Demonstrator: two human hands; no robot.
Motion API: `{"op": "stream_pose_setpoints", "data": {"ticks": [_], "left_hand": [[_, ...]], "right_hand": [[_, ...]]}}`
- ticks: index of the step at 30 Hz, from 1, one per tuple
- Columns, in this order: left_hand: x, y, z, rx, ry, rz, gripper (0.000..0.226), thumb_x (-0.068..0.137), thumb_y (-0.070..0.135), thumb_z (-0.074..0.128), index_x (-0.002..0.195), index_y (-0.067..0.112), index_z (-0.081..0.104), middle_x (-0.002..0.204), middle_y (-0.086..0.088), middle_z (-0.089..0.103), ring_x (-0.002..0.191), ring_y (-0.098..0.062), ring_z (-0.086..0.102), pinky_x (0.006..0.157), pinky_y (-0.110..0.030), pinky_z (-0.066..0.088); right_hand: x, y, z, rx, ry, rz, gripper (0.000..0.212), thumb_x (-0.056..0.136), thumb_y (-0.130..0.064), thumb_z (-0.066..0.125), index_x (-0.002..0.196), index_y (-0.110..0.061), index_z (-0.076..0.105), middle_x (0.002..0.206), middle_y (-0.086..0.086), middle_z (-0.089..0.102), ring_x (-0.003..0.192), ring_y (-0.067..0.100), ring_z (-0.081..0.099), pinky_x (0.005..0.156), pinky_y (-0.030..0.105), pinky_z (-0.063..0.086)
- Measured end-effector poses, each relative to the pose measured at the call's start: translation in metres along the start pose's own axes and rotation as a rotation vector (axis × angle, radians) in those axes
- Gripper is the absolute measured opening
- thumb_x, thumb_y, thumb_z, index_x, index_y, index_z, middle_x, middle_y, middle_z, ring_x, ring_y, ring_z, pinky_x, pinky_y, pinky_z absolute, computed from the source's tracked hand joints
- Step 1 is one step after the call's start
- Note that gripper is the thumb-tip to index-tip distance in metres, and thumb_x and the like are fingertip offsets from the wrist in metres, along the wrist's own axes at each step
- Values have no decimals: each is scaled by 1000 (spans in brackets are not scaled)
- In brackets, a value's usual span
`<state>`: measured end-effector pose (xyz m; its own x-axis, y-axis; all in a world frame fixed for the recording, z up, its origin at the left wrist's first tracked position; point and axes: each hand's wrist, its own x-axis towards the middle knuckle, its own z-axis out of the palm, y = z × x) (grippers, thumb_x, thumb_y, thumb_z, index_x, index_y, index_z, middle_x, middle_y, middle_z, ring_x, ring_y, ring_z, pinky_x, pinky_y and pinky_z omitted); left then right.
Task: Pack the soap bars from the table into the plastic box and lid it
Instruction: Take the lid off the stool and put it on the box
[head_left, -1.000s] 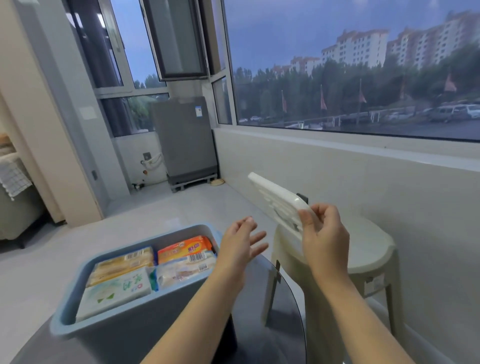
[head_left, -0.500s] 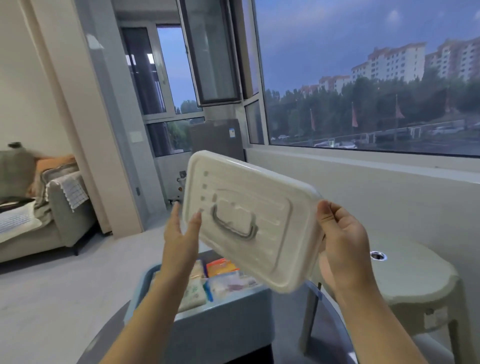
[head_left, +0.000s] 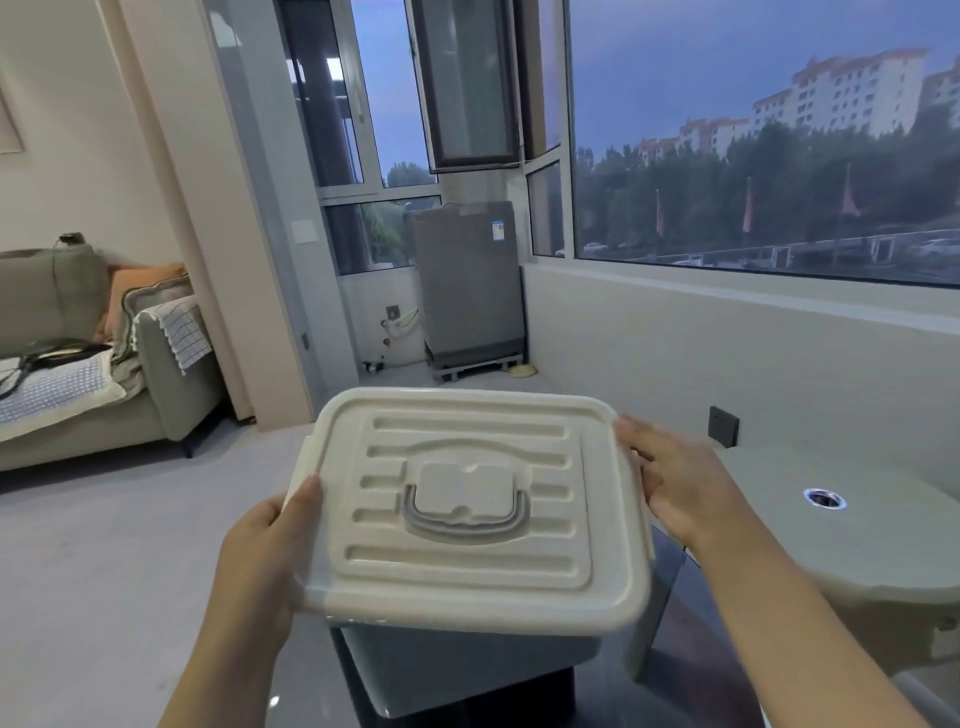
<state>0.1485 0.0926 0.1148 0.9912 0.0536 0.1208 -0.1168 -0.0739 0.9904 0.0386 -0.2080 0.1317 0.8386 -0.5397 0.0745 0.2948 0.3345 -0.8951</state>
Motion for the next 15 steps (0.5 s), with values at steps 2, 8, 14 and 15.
{"op": "stream_pose_setpoints", "data": {"ticks": [2, 8, 14, 15], "left_hand": [[-2, -4, 2, -90, 31, -70, 32, 85, 43, 62, 79, 11, 65, 71, -7, 68, 60, -28, 63, 53, -42, 54], [3, -19, 5, -55, 128, -62, 29, 90, 39, 56, 80, 13, 63, 77, -4, 66, 69, -24, 60, 58, -33, 49], [2, -29, 7, 70, 80, -75, 21, 90, 23, 53, 76, 11, 62, 81, -9, 62, 68, -23, 52, 57, -31, 39], [1, -31, 7, 75, 67, -84, 22, 90, 23, 53, 74, 10, 61, 80, -8, 61, 67, -22, 51, 56, -31, 38]], "right_hand": [[4, 8, 0, -202, -45, -17, 26, 87, -9, 59, 112, -12, 63, 94, 3, 73, 78, 14, 69, 62, 23, 55], [20, 35, 0, -551, 18, -120, 53, 88, -12, 61, 138, -9, 43, 128, 2, 55, 109, 16, 56, 96, 34, 46], [29, 43, 5, -660, -27, -136, 36, 91, -18, 55, 127, -20, 57, 118, -3, 65, 101, 12, 62, 88, 32, 48], [30, 43, 4, -644, -44, -113, 31, 91, -17, 54, 121, -24, 62, 111, -7, 67, 93, 6, 63, 83, 29, 49]]}}
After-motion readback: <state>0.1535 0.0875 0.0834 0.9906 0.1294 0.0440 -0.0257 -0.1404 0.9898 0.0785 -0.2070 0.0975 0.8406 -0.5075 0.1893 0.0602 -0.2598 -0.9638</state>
